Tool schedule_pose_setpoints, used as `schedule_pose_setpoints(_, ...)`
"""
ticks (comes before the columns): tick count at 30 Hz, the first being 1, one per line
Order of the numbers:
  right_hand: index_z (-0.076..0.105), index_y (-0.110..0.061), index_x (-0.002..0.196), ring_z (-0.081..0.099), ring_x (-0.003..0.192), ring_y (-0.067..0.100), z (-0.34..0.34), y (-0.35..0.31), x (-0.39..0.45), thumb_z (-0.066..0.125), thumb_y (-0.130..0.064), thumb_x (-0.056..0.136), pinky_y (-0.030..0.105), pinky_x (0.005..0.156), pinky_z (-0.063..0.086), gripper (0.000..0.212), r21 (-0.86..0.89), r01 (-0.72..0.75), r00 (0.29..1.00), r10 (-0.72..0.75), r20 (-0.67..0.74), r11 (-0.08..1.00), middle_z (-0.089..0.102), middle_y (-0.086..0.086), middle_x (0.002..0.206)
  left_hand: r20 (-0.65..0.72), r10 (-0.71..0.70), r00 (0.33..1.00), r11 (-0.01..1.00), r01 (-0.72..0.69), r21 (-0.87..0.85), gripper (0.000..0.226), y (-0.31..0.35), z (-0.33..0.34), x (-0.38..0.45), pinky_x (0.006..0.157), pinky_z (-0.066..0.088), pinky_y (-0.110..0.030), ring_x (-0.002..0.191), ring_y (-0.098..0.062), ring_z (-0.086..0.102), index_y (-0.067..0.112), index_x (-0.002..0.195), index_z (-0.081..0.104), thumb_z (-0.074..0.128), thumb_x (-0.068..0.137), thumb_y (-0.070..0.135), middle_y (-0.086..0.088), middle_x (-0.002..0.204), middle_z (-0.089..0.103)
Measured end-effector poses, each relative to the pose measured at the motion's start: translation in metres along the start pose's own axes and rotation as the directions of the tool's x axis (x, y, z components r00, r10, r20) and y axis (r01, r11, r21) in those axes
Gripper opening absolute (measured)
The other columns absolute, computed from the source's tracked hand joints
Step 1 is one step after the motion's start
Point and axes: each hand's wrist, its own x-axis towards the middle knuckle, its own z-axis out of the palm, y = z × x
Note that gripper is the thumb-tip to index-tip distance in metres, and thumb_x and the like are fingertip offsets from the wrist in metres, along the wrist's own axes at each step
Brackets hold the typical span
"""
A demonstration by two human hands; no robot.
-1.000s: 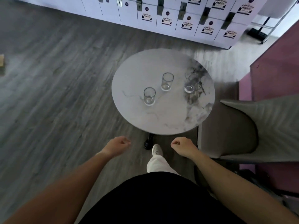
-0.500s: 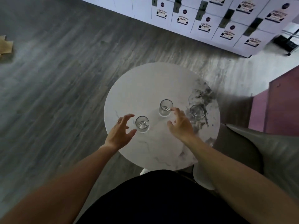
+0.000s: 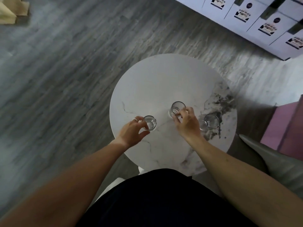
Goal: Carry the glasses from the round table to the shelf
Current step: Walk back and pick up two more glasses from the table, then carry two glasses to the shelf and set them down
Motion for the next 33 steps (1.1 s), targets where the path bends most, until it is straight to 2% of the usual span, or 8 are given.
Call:
schedule_pose_setpoints(5,0.072,-0.014,0.096,0.060,0.094,0.031,0.005,-0.005,-0.005,0.072,-0.035,0.088,0.033,0.077,0.048,0.023,-0.049,0.148,0.988,-0.145,0.046,0.988,0.056,0.012,0.104,-0.035,-0.022,0.999,1.000,0.021,-0.012,0.024,0.003,0.003,-0.004,0.088,0.047,-0.038,0.110,-0.035,0.062,0.011,0.105,0.070,0.070,0.089,0.028,-0.011,0.137,0.055)
schedule_pose_setpoints(8,0.070,-0.013,0.097,0.060,0.094,0.030,0.014,-0.014,-0.014,0.071,-0.036,0.089,0.030,0.076,0.045,0.024,-0.054,0.186,0.980,-0.182,0.085,0.981,0.054,0.011,0.105,-0.055,-0.024,0.998,0.999,0.022,-0.030,0.024,-0.007,0.001,-0.021,0.092,0.047,-0.039,0.111,-0.036,0.061,0.010,0.106,0.069,0.070,0.090,0.027,-0.013,0.137,0.056)
schedule_pose_setpoints(12,0.068,-0.009,0.098,0.059,0.093,0.032,0.028,-0.033,-0.027,0.069,-0.034,0.091,0.028,0.074,0.040,0.027,-0.072,0.233,0.963,-0.220,0.155,0.970,0.053,0.013,0.107,-0.120,-0.075,0.990,0.996,0.070,-0.049,0.025,-0.032,-0.002,-0.059,0.086,0.048,-0.036,0.112,-0.036,0.062,0.011,0.109,0.069,0.069,0.090,0.027,-0.012,0.134,0.059)
schedule_pose_setpoints(17,0.067,-0.010,0.096,0.061,0.093,0.031,0.048,-0.082,-0.044,0.066,-0.032,0.093,0.031,0.073,0.045,0.023,-0.079,0.426,0.863,-0.378,0.335,0.901,0.057,0.011,0.107,-0.257,-0.137,0.957,0.984,0.102,-0.145,0.018,-0.073,-0.013,-0.113,0.085,0.052,-0.038,0.114,-0.032,0.063,0.010,0.101,0.064,0.070,0.088,0.021,-0.007,0.138,0.058)
schedule_pose_setpoints(20,0.064,-0.010,0.094,0.061,0.093,0.032,0.067,-0.134,-0.059,0.064,-0.032,0.093,0.035,0.077,0.048,0.023,-0.074,0.542,0.780,-0.468,0.417,0.837,0.058,0.011,0.107,-0.371,-0.235,0.898,0.966,0.174,-0.190,0.030,-0.100,-0.035,-0.151,0.082,0.050,-0.036,0.112,-0.034,0.061,0.009,0.116,0.059,0.068,0.089,0.021,-0.009,0.129,0.062)
schedule_pose_setpoints(23,0.064,-0.010,0.092,0.061,0.091,0.031,0.084,-0.203,-0.075,0.067,-0.033,0.091,0.030,0.075,0.044,0.023,-0.034,0.617,0.721,-0.548,0.424,0.786,0.060,0.012,0.105,-0.475,-0.299,0.828,0.951,0.216,-0.221,0.021,-0.134,-0.074,-0.194,0.070,0.042,-0.032,0.096,-0.034,0.063,0.012,0.101,0.057,0.069,0.088,0.025,-0.004,0.106,0.063)
schedule_pose_setpoints(30,0.065,-0.007,0.083,0.061,0.087,0.032,0.094,-0.404,-0.106,0.072,-0.027,0.089,0.023,0.068,0.029,0.022,0.089,0.764,0.599,-0.753,0.271,0.640,0.062,0.017,0.093,-0.730,-0.355,0.584,0.921,0.351,-0.168,0.028,-0.205,-0.207,-0.310,0.079,0.050,-0.041,0.097,-0.041,0.063,0.005,0.100,0.065,0.072,0.086,0.028,-0.018,0.106,0.067)
schedule_pose_setpoints(33,0.061,-0.018,0.080,0.061,0.090,0.032,0.086,-0.496,-0.131,0.070,-0.032,0.088,0.026,0.070,0.032,0.019,0.115,0.828,0.524,-0.831,0.187,0.548,0.065,0.017,0.094,-0.800,-0.349,0.489,0.905,0.397,-0.152,0.025,-0.225,-0.268,-0.371,0.079,0.047,-0.038,0.095,-0.039,0.062,0.008,0.094,0.062,0.071,0.086,0.029,-0.017,0.103,0.065)
